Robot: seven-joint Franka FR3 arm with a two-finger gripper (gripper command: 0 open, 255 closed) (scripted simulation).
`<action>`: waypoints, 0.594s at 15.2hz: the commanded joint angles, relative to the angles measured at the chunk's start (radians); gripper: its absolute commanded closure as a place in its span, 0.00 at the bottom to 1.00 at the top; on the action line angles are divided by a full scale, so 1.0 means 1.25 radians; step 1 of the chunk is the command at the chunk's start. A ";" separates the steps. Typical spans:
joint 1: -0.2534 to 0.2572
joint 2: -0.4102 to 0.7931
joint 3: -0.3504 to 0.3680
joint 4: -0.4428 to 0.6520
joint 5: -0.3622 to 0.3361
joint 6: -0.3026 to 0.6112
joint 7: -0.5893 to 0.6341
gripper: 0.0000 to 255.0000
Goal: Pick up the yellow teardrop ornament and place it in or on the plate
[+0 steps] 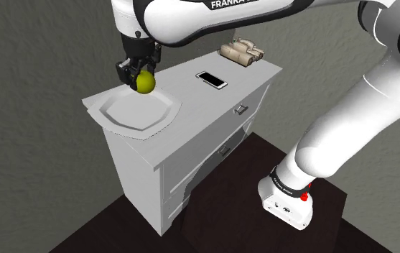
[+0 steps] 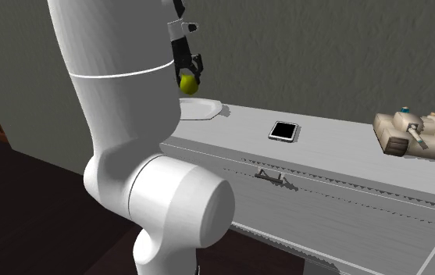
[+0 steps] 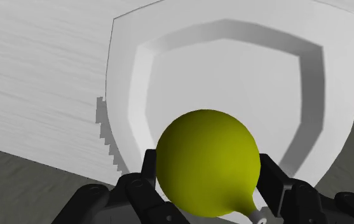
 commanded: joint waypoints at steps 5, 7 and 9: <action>0.005 0.052 0.012 -0.002 -0.036 0.039 0.042 1.00; 0.005 0.057 0.012 -0.018 -0.042 0.058 0.049 1.00; 0.005 0.063 0.013 -0.034 -0.048 0.078 0.057 1.00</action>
